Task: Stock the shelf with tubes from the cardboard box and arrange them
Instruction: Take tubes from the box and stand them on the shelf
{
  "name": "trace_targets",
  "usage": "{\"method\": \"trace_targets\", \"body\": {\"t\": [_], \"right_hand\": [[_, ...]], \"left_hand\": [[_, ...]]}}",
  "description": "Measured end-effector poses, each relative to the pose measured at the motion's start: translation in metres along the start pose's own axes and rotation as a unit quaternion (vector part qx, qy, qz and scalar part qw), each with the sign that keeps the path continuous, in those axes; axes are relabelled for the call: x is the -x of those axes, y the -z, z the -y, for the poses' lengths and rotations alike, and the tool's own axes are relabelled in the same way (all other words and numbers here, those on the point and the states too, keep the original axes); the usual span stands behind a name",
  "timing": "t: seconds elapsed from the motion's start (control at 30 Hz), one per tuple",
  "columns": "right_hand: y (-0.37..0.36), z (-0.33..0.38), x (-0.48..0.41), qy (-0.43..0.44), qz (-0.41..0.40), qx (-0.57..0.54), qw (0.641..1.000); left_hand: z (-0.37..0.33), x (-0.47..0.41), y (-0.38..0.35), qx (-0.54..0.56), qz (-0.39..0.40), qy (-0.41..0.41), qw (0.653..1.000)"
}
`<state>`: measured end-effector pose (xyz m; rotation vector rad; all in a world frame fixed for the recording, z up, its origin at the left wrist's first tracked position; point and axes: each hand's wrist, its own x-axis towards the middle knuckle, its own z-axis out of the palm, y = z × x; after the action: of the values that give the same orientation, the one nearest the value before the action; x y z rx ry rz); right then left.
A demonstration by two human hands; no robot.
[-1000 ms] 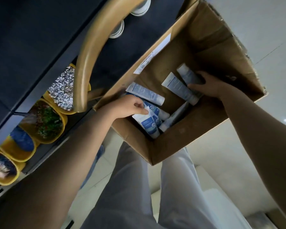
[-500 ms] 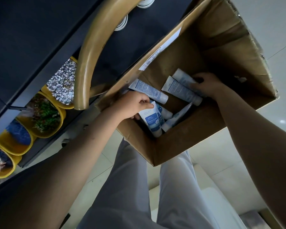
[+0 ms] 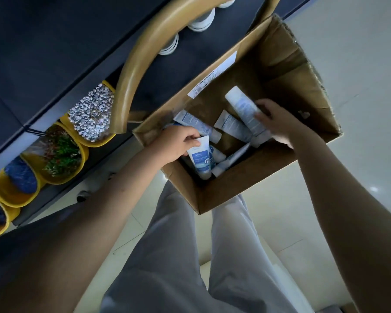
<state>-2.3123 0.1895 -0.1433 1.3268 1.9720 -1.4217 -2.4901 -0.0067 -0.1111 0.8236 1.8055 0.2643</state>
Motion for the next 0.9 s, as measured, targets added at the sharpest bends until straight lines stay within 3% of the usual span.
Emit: {"method": "trace_targets", "body": {"t": [0.27,0.47,0.53,0.6,0.67,0.8,0.9], "right_hand": [[0.044,0.063,0.141,0.035,-0.043,-0.186,0.981],[0.077,0.13,0.235,0.085,0.061,-0.324,0.94],[0.079,0.164,0.264,0.102,0.064,-0.339,0.933],[0.074,0.195,0.284,0.123,0.014,-0.33,0.936],[0.067,0.225,0.298,0.155,-0.028,-0.376,0.913],[0.036,0.278,0.334,0.169,0.018,-0.417,0.893],[0.013,0.303,0.354,0.221,0.017,-0.347,0.911]], "left_hand": [[-0.065,0.122,0.041,0.101,-0.205,-0.025,0.973],[-0.103,0.223,0.067,0.284,-0.362,-0.084,0.884],[-0.111,0.257,0.083,0.282,-0.405,-0.102,0.864],[-0.112,0.292,0.104,0.266,-0.439,-0.128,0.848],[-0.107,0.325,0.125,0.247,-0.467,-0.153,0.835],[-0.082,0.378,0.162,0.201,-0.512,-0.19,0.813],[-0.061,0.417,0.181,0.186,-0.539,-0.205,0.795]]}}
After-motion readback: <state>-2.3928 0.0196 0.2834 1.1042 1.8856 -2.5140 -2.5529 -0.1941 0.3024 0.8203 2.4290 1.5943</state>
